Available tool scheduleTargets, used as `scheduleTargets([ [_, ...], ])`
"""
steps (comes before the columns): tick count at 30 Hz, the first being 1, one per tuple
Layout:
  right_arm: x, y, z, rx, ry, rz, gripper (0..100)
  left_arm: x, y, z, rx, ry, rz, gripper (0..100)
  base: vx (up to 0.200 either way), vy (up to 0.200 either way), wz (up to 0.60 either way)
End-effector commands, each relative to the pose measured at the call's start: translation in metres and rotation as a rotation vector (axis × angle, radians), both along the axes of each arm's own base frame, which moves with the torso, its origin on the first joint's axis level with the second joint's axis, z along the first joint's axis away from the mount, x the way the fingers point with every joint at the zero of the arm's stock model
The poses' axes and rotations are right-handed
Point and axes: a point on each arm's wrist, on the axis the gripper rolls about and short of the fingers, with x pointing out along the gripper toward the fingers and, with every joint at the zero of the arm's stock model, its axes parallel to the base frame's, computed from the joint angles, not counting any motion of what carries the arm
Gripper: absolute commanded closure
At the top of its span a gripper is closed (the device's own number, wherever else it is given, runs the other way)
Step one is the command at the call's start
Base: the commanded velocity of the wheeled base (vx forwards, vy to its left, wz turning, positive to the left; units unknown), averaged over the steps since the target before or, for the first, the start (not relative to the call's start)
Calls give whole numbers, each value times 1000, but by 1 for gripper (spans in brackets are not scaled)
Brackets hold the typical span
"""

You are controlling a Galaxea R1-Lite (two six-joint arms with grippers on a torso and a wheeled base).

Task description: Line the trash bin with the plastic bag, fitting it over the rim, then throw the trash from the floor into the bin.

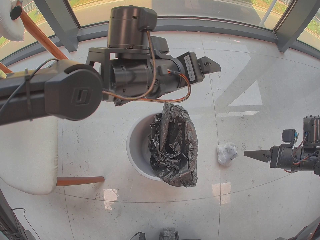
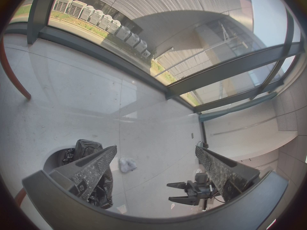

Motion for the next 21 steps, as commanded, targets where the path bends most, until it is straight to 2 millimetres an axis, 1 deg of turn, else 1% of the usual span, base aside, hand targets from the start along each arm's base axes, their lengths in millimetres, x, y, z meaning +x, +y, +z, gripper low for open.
scheduleTargets([
  [1,-3,1,-2,-4,5,5,0,29,-18,-24,63,19,24,0,0,0,0],
  [2,-3,1,-2,-4,5,5,0,33,-17,-26,69,19,35,0,0,0,0],
  [3,-3,1,-2,-4,5,5,0,33,-17,-26,69,19,35,0,0,0,0],
  [4,-3,2,-2,-4,5,7,0,47,-19,-40,106,16,56,0,0,0,0],
  [5,-3,2,-2,-4,5,7,0,47,-19,-40,106,16,56,0,0,0,0],
  [7,-3,2,-1,-4,2,12,0,57,-24,-56,150,16,55,0,0,0,0],
  [10,-3,4,-1,-4,2,18,0,59,-26,-62,165,25,56,0,0,0,0],
  [11,-3,4,-1,-3,1,18,0,60,-26,-68,197,47,73,0,0,0,0],
  [12,-3,4,-1,-3,-1,18,0,59,-25,-70,222,65,90,0,0,0,0],
  [18,-3,3,-1,-2,0,14,0,49,-19,-67,334,151,132,0,0,0,0],
  [20,-3,3,-2,-3,3,14,0,44,-11,-58,364,158,175,0,0,0,0],
  [21,-3,3,-2,-3,3,16,0,44,-9,-58,378,164,196,0,0,0,0],
])
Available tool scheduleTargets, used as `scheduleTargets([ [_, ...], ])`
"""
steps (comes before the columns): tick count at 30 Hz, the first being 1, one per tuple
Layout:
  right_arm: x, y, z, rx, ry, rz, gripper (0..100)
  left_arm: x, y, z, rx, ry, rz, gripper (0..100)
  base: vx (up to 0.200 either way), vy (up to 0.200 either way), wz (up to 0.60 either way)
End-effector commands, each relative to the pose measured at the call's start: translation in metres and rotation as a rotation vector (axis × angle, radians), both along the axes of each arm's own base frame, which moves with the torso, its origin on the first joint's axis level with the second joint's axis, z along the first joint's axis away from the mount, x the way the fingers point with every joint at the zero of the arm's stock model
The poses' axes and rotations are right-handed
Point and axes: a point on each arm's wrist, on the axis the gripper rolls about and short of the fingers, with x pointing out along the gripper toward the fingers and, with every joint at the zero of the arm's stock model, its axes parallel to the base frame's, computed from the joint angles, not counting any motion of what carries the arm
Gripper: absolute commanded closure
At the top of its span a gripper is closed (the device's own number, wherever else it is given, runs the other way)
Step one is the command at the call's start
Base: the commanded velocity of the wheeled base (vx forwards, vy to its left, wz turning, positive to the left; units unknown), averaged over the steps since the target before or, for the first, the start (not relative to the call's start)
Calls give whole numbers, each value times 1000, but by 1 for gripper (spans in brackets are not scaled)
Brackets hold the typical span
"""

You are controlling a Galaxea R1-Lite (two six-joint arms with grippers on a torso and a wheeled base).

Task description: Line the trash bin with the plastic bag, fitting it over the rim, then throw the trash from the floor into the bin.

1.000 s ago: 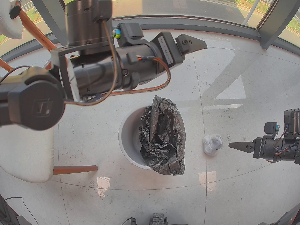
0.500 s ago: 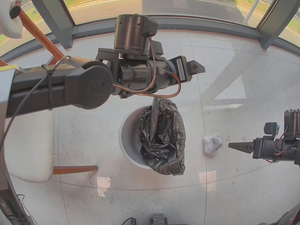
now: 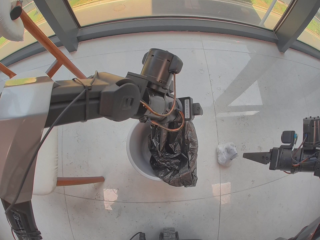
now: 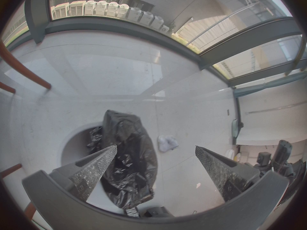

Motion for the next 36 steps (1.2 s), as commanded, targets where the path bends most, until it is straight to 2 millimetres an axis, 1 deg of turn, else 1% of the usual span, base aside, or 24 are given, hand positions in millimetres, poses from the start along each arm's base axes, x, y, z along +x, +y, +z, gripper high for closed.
scheduleTargets([
  [1,0,0,0,0,2,1,0,-4,7,14,24,-17,52,0,0,0,0],
  [4,1,1,1,1,-3,5,0,-5,10,13,62,-16,94,0,0,0,0],
  [7,2,1,0,0,0,5,0,-9,13,1,144,49,112,0,0,0,0],
  [8,2,1,0,0,0,5,0,-9,13,1,144,49,112,0,0,0,0],
  [9,2,1,0,0,0,5,0,-13,15,-8,197,109,114,0,0,0,0],
  [10,2,1,0,0,0,5,0,-13,15,-9,205,120,112,0,0,0,0],
  [14,1,0,0,1,2,2,0,-5,8,-38,262,188,109,0,0,0,0],
  [15,0,0,-1,0,3,2,0,-5,7,-40,264,190,109,0,0,0,0],
  [18,0,-1,0,1,2,-2,0,2,2,-61,285,234,123,0,0,0,0],
  [20,0,-1,0,3,0,-3,0,6,0,-69,278,252,142,0,0,0,0],
  [26,0,-1,0,4,5,-4,0,12,-3,-84,292,277,153,0,0,0,0],
  [30,1,-1,0,6,4,-5,0,15,-2,-86,290,271,158,0,0,0,0],
  [31,1,-1,-1,5,7,-5,0,23,2,-89,288,275,179,0,0,0,0],
  [36,1,0,-1,5,7,-2,0,36,0,-95,288,252,215,0,0,0,0],
])
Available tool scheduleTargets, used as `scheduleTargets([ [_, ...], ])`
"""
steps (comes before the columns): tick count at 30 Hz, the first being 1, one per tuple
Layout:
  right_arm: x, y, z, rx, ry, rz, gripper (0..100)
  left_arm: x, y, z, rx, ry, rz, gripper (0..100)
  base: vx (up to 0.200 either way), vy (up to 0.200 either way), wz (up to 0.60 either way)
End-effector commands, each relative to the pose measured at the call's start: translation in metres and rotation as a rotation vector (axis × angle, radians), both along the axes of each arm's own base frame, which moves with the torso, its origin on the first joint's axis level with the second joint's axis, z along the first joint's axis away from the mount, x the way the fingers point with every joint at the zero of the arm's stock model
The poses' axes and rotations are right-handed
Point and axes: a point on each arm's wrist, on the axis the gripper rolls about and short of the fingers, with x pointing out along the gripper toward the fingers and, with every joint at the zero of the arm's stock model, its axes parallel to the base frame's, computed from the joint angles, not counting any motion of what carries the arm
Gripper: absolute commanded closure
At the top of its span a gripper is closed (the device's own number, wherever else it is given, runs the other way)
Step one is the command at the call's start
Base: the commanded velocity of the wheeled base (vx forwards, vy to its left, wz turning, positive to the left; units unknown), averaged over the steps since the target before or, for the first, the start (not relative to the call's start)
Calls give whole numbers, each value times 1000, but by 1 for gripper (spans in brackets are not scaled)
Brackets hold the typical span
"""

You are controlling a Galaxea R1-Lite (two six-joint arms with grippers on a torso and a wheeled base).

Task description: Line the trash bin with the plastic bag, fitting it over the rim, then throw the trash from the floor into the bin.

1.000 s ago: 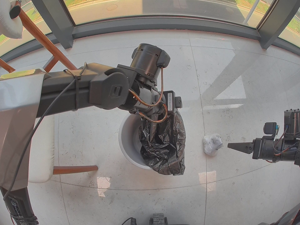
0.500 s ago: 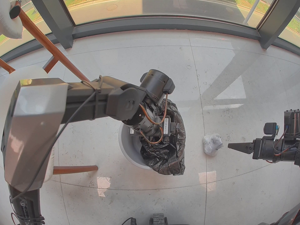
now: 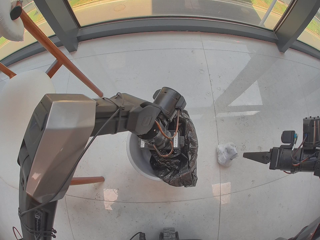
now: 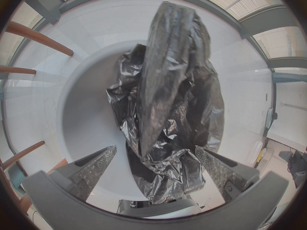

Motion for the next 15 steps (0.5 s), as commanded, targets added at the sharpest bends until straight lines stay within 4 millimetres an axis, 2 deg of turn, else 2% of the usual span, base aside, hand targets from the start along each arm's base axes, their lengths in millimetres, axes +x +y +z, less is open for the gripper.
scheduleTargets([
  [1,1,1,-1,0,3,4,0,15,-3,-18,19,1,27,0,0,0,0],
  [6,1,1,0,1,0,2,0,25,4,-40,51,39,52,0,0,0,0],
  [9,0,0,0,1,0,1,0,28,3,-61,85,76,56,0,0,0,0],
  [15,0,0,0,1,2,-1,0,31,2,-74,107,87,63,0,0,0,0],
])
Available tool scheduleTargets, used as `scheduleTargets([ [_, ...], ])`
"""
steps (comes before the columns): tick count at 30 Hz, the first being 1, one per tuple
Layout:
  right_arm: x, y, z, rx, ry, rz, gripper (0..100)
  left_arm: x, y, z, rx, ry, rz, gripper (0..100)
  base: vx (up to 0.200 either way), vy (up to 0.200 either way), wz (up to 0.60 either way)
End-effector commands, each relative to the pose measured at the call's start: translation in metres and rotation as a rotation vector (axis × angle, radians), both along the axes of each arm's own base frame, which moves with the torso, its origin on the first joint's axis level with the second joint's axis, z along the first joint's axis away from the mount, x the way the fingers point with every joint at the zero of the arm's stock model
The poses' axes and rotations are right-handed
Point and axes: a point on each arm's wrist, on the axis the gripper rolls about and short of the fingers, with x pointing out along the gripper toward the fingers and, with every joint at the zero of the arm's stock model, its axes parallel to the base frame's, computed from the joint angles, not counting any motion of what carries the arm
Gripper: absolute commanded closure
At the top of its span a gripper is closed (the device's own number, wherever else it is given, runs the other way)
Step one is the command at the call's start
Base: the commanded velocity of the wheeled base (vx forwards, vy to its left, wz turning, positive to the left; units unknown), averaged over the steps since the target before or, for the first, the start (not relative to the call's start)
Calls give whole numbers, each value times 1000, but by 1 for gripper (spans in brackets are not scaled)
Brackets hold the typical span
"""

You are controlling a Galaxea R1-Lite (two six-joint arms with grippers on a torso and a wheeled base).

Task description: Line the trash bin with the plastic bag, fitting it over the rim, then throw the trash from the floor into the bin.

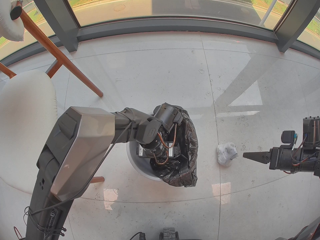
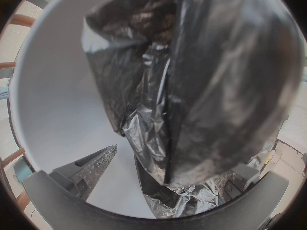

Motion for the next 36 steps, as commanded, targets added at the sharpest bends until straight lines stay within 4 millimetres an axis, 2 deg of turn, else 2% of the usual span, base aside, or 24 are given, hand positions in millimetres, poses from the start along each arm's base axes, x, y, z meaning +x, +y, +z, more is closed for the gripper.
scheduleTargets([
  [1,-1,0,0,0,-1,-1,0,3,-2,-21,26,33,3,0,0,0,0],
  [2,-1,0,0,0,-1,-1,0,3,-2,-24,30,37,1,100,0,0,0],
  [13,0,0,-1,1,3,-1,0,-1,-5,-28,45,56,-13,100,0,0,0],
  [18,-1,0,-1,1,3,-1,0,-9,-12,-26,57,68,-35,100,0,0,0],
  [21,0,0,0,0,1,-1,0,-20,-11,-29,118,145,-47,100,0,0,0],
  [27,-1,-1,-1,1,3,-3,0,-42,5,-35,304,360,-99,100,0,0,0],
  [36,0,1,-1,-2,3,5,0,-22,-11,-27,178,142,-166,100,0,0,0],
])
